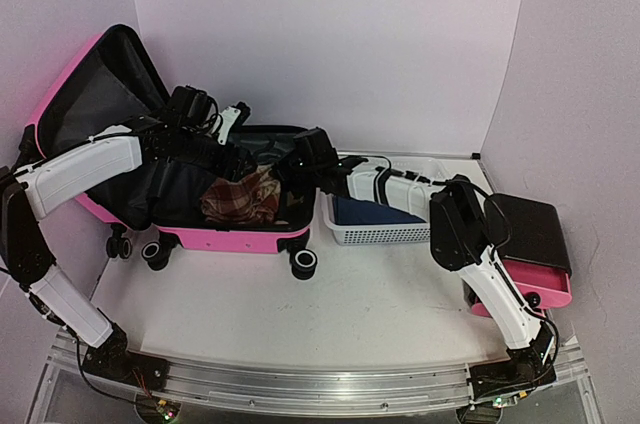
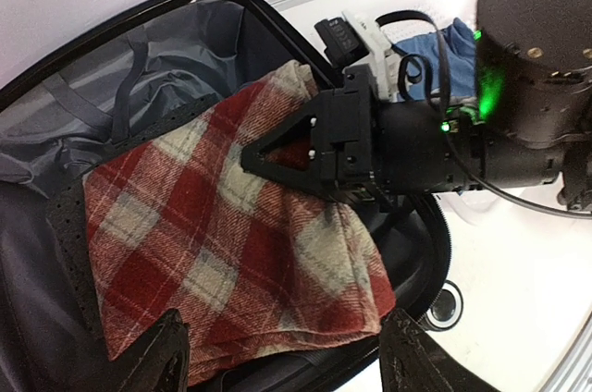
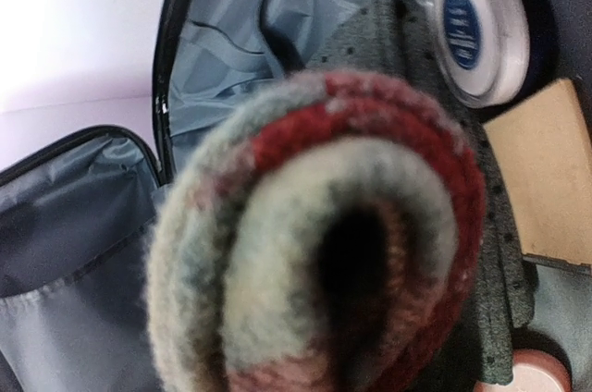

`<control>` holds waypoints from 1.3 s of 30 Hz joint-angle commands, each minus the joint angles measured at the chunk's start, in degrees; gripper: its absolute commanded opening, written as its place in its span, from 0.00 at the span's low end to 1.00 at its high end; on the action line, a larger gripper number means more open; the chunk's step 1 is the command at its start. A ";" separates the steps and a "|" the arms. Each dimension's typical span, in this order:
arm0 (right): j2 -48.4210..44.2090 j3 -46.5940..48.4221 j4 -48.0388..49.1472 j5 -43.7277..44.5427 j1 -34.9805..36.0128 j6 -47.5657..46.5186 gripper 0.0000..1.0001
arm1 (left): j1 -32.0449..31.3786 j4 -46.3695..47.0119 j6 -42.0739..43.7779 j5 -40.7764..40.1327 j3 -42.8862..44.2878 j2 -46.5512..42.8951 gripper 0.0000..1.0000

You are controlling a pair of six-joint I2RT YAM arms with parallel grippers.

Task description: Open, take out, and arrange the luggage

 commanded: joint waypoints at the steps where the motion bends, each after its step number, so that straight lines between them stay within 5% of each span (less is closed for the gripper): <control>1: -4.94 4.52 3.67 -2.88 0.28 -7.20 0.00 | 0.33 1.07 -0.33 -2.62 0.37 -2.64 0.70; 9: -14.52 -1.57 -6.49 -5.08 -0.40 -14.24 0.00 | 0.64 2.29 -0.74 -3.03 -0.68 -3.65 0.70; 23: -32.13 -26.93 -7.88 -16.08 -10.42 -13.24 0.00 | 0.68 2.59 -0.93 -1.32 0.23 -2.29 0.70; 31: -31.75 -31.00 -8.71 -33.90 -20.78 -27.19 0.00 | 0.68 2.59 -0.93 0.10 1.30 -1.35 0.70; 39: -27.55 -27.82 -16.41 -39.53 -27.41 -40.93 0.00 | 0.68 2.51 -2.59 1.14 1.78 -1.56 0.70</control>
